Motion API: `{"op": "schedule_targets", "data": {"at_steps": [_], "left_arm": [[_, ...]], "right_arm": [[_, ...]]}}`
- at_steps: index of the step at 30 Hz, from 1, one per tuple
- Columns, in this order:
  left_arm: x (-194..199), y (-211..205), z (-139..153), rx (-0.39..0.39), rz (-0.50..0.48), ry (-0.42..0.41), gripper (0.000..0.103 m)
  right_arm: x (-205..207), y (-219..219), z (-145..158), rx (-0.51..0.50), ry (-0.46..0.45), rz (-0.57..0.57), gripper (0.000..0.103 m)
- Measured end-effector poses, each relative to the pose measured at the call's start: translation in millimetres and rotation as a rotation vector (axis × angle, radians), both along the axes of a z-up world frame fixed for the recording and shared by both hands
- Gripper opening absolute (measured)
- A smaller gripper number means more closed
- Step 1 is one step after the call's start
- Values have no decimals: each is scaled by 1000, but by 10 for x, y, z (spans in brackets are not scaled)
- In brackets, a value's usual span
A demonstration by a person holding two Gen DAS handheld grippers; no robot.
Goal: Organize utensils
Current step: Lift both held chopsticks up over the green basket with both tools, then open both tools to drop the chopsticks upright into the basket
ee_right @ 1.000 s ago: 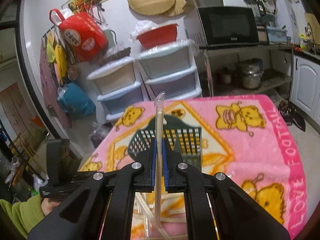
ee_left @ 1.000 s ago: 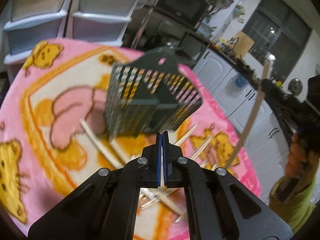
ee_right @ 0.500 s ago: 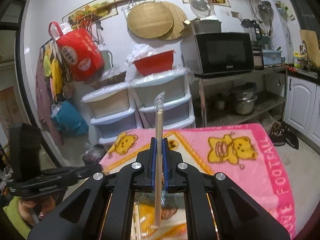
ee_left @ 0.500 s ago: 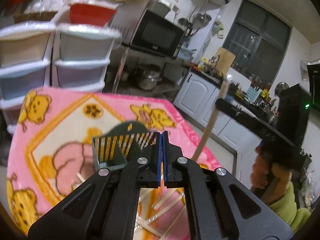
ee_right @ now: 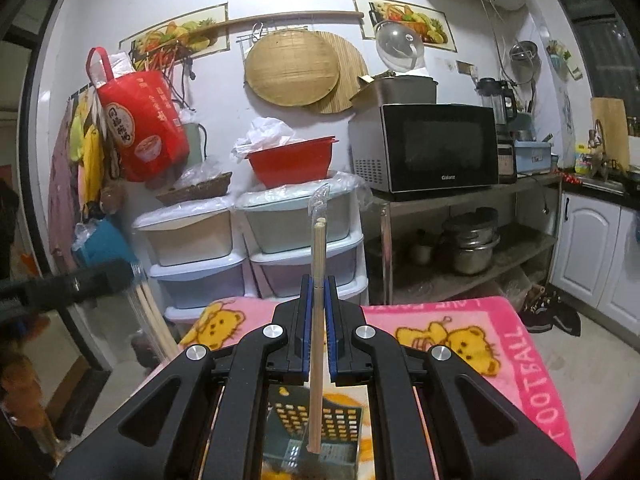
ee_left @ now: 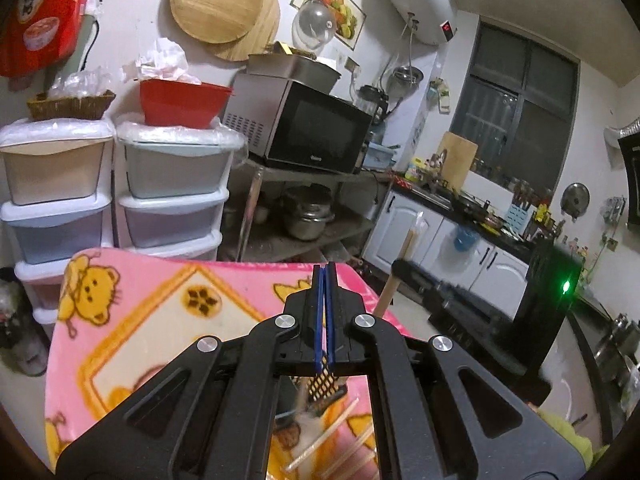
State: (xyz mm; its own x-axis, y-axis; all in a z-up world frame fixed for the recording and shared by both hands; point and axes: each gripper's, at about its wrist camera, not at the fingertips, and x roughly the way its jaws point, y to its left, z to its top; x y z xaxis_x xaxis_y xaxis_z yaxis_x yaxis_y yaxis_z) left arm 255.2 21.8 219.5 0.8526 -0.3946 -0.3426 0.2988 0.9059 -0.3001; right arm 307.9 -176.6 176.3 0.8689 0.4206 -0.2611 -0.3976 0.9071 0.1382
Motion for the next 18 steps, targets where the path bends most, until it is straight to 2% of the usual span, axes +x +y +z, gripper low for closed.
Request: {"op": "schedule_targets", "data": {"at_steps": [5,11,18], "left_arm": [[135,34,-67,15,34,-12,0],[254,119,-323,18,55,33,0],[281,224,-600,5,62,81,0]], "right_arm": [[114,51,-212,2,3,-21,6],[243,79,-538,0,45,-52,6],[245,49,-755,9,85,-63,9]]}}
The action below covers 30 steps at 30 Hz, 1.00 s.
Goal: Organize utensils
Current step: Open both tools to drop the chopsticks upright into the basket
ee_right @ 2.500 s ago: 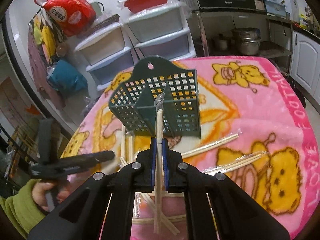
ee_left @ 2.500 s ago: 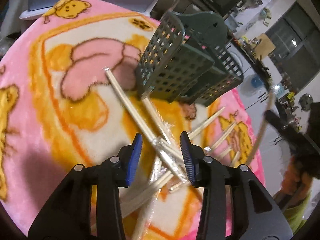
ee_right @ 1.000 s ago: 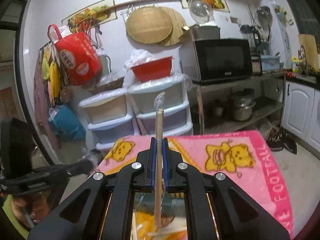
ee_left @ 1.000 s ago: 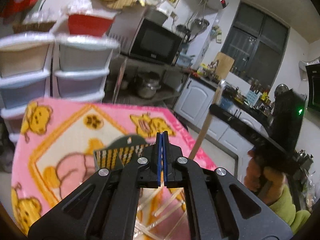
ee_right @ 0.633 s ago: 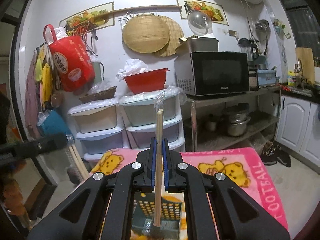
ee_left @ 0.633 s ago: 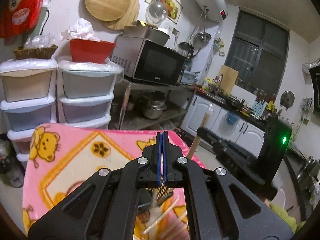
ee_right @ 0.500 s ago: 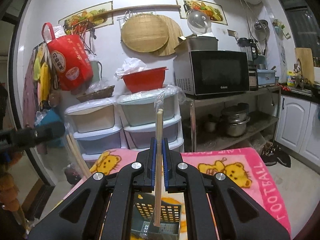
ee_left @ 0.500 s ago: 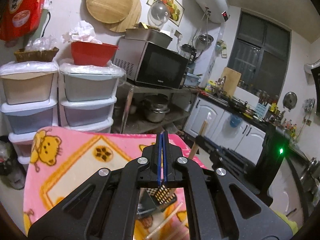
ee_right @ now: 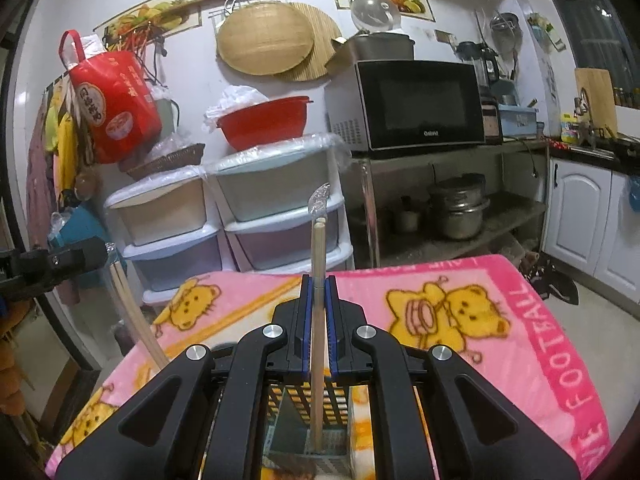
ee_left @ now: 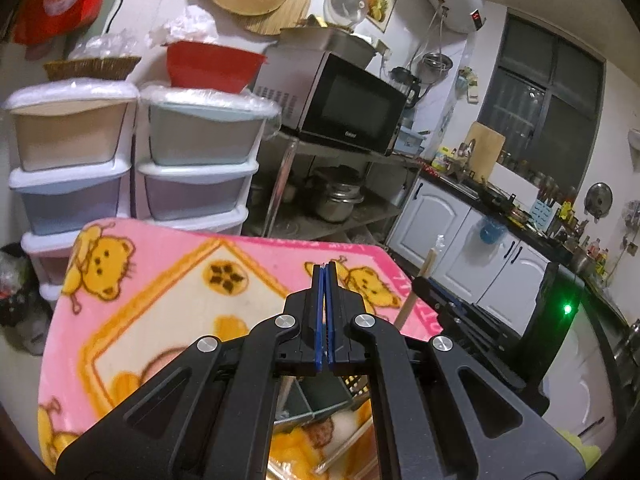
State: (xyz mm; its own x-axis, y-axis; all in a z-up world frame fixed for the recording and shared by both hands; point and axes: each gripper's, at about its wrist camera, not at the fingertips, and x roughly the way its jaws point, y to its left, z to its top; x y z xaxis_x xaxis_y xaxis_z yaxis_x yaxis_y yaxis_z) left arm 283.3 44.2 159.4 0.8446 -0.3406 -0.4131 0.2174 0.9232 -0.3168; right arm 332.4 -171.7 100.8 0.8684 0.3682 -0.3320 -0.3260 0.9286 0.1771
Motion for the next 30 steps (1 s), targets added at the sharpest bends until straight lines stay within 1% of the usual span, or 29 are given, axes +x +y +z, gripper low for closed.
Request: {"op": "schedule_targets", "data": {"at_steps": [2,3,4,8,10,12,14,16,17,19,20,22,23,27,29,30], "left_arm": [[0,23,-64,-3,0,13,0],[-11,30,-92,-3,1,17,0],[-18,36,-117,-1,3,20,0],[-94,84,-229,-4,16,28,0],[-138,107,-280,0,25,29,0],[-161,138,-314,5,38,32,0],[-205,170,-356,2,49,35,4],[-245,197,-379,8,61,34,16],[-270,212,-395,10,68,35,19],[-320,245,-420,9,76,31,29],[-338,255,-429,11,82,31,32],[-396,294,-444,4,91,27,42],[-426,301,-448,2,95,24,44],[-535,366,-465,5,130,19,64],[-586,397,-498,-5,138,25,66],[-608,407,-522,-6,141,31,69]], "right_arm": [[-25,-29,-49,13,12,-4,20],[-42,-46,-65,17,15,-6,30],[-66,-63,-83,21,18,-8,34],[-183,-131,-134,24,24,-12,36],[-233,-174,-148,27,31,-19,43],[-299,-226,-165,35,40,-23,47],[-343,-269,-170,29,48,-27,50],[-405,-323,-185,20,58,-36,56],[-447,-362,-198,21,64,-41,57],[-496,-424,-218,16,76,-54,58],[-526,-459,-227,15,83,-66,58],[-587,-534,-242,24,94,-74,60],[-628,-571,-246,22,98,-81,60],[-744,-678,-251,3,99,-107,61],[-813,-741,-270,1,106,-114,61],[-838,-759,-279,-2,108,-117,61]]}}
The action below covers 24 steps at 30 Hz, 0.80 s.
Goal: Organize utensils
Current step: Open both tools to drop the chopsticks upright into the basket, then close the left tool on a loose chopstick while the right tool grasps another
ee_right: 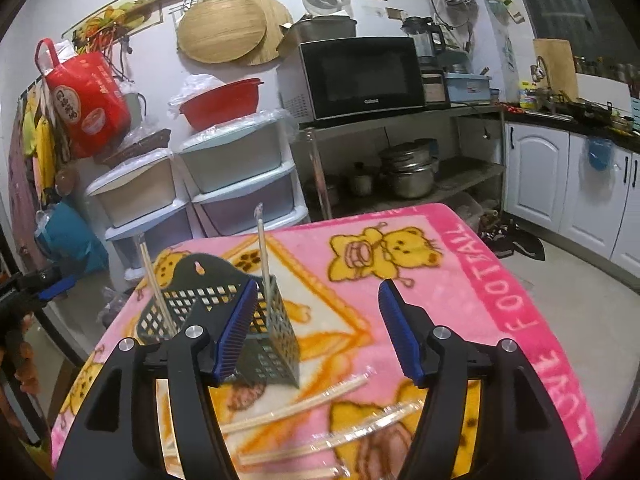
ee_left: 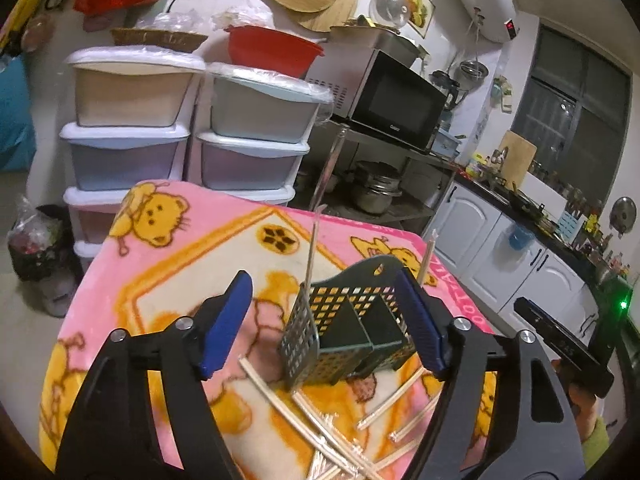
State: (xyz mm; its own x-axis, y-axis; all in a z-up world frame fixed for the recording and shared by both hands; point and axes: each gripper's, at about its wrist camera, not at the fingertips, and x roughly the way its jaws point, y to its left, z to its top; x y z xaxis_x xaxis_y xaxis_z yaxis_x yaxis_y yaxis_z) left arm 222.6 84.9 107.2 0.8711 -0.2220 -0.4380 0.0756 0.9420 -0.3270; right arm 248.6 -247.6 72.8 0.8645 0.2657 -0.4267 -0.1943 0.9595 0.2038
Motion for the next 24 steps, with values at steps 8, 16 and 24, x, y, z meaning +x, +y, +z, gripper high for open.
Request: {"op": "schedule_targets", "data": {"at_steps": [8,16,24], "left_arm": [[-70,57,-203,0,25,53,81],[-84,102,-509,9,52,137,83],[-1,162,-927,-8,58,264,83]], "right_arm": [[-181,-140,-145,2,49,-19,61],[-263,-163,-350,-17,106,-23,61],[-286,-200,-611,-24,173,-29,61]]}}
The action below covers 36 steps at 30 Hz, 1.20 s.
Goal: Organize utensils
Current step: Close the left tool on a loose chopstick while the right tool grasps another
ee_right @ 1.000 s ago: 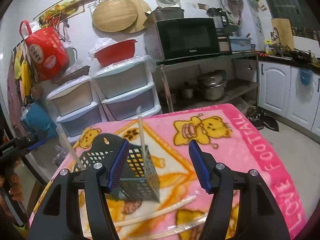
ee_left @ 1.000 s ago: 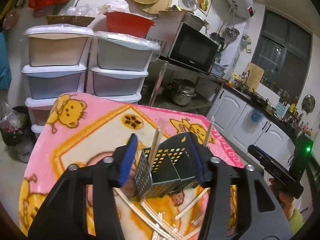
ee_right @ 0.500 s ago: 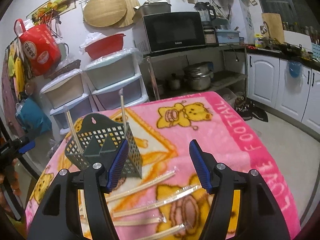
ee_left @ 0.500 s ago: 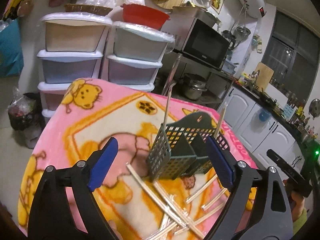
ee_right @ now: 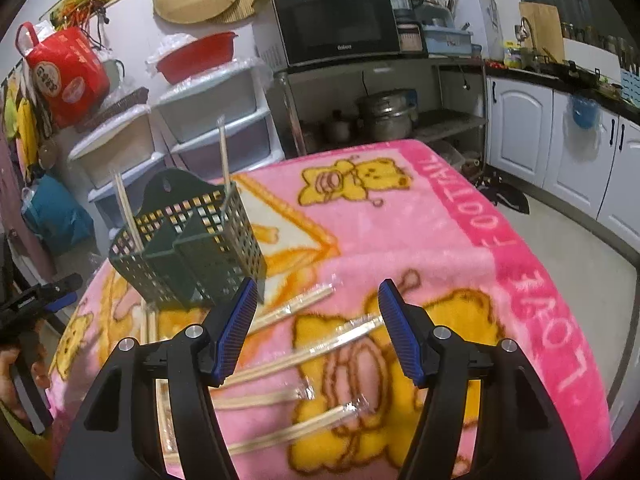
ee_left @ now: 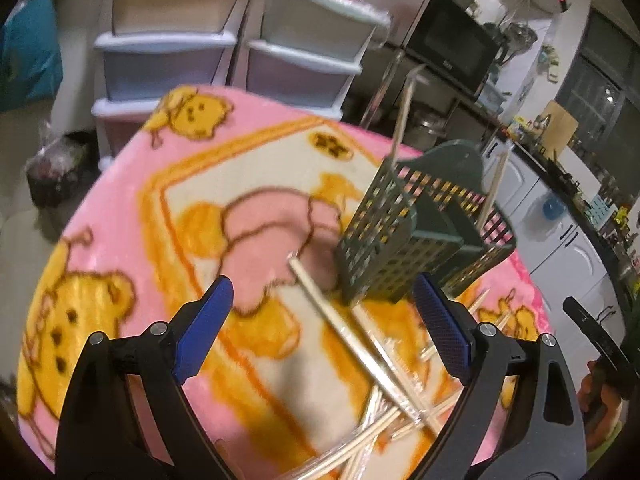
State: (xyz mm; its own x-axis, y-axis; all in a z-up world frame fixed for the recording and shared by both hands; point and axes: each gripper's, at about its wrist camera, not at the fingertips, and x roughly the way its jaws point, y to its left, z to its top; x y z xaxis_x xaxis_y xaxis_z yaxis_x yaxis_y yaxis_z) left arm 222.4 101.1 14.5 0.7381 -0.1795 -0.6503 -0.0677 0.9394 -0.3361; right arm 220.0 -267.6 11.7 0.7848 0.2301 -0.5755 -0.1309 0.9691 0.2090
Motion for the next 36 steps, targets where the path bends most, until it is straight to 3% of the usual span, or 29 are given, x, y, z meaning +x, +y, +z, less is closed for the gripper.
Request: {"op": "schedule_targets", "data": {"at_steps": [4,6,11,16,23,29,31,36], "left_arm": [[57,23,-186,-24,-9,56,82],[108,49,-301,-69,-24,95,72],[226,102,-509,-116,-31,170,61],[403,139,-608,-142,-25,222,49],[698,176,-685,-158,0,267,46],[885,195,-727,-168,24,280,41],[928,184,-731,-153,31,285,34],[1009,187,-747,-113,53,294,18]], "right_arm": [[22,-29,-148,-1,42,-5,61],[48,-42,-226,-2,65,-4,61],[201,-113,-442,19,146,-13,60],[454,-180,-678,90,256,-20,49],[755,-227,-848,142,341,-93,48],[962,-281,-914,155,375,-166,34],[1008,-310,-926,155,375,-188,24],[1059,-368,-949,158,361,-218,14]]}}
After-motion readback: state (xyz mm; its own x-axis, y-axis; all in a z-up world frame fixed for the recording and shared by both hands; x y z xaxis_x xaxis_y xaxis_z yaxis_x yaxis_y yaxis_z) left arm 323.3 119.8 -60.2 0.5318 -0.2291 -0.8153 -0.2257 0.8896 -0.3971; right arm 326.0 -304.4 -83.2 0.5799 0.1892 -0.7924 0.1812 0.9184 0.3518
